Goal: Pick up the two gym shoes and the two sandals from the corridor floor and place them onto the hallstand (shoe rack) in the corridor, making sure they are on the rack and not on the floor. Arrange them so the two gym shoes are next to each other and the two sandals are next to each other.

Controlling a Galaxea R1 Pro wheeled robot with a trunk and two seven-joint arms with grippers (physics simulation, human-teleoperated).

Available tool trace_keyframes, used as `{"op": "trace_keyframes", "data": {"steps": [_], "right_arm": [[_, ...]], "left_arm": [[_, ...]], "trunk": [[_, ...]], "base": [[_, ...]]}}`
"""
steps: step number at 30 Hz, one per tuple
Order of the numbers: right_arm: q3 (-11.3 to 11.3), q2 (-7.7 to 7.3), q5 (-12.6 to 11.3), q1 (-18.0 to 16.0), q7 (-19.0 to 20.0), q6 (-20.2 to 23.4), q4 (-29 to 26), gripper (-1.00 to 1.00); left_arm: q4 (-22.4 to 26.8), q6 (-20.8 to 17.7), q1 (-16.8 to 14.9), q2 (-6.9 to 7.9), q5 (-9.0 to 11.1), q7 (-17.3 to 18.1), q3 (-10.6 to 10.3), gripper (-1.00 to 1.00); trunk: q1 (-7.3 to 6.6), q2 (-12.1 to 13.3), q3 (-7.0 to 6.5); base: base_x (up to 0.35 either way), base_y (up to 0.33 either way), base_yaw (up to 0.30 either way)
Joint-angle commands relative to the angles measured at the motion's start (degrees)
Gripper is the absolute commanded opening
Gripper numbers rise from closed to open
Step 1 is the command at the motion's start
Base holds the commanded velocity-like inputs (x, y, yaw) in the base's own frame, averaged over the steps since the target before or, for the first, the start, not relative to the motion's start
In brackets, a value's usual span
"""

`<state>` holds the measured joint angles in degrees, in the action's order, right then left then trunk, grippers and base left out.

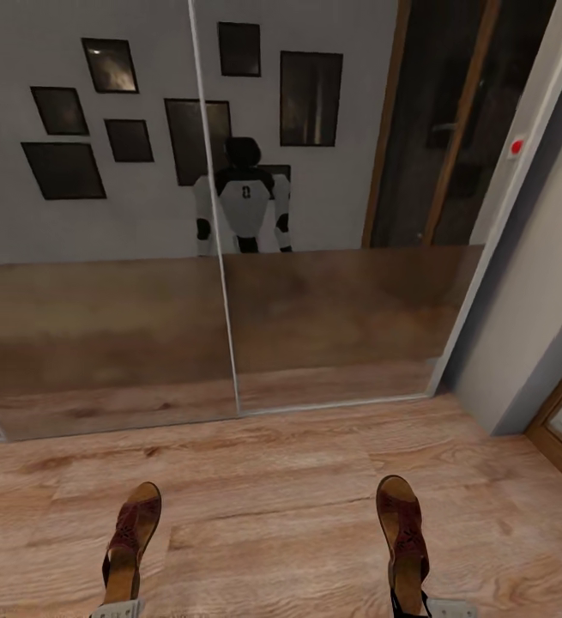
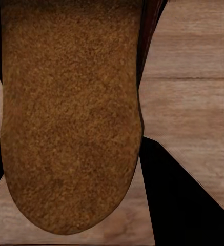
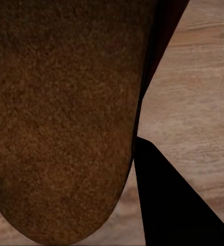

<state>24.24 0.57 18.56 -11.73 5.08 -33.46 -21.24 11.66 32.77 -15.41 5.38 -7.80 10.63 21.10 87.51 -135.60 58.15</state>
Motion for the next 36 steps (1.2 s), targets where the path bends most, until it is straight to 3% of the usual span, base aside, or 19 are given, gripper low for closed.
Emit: {"op": "trace_keyframes", "data": {"steps": [1,36], "right_arm": [[0.5,0.05,-0.1,0.0,0.5,-0.1,0.0,-1.0],[0.5,0.05,-0.1,0.0,0.6,-0.1,0.0,-1.0]], "left_arm": [[-0.1,0.2,-0.1,-0.02,-0.7,0.2,0.5,-1.0],[-0.1,0.2,-0.1,-0.05,-0.7,-0.4,0.6,-1.0]], "trunk": [[-0.01,0.0,-0.01],[-0.01,0.0,-2.12]], "base": [[0.0,0.0,0.22],[0.0,0.0,0.22]]}}
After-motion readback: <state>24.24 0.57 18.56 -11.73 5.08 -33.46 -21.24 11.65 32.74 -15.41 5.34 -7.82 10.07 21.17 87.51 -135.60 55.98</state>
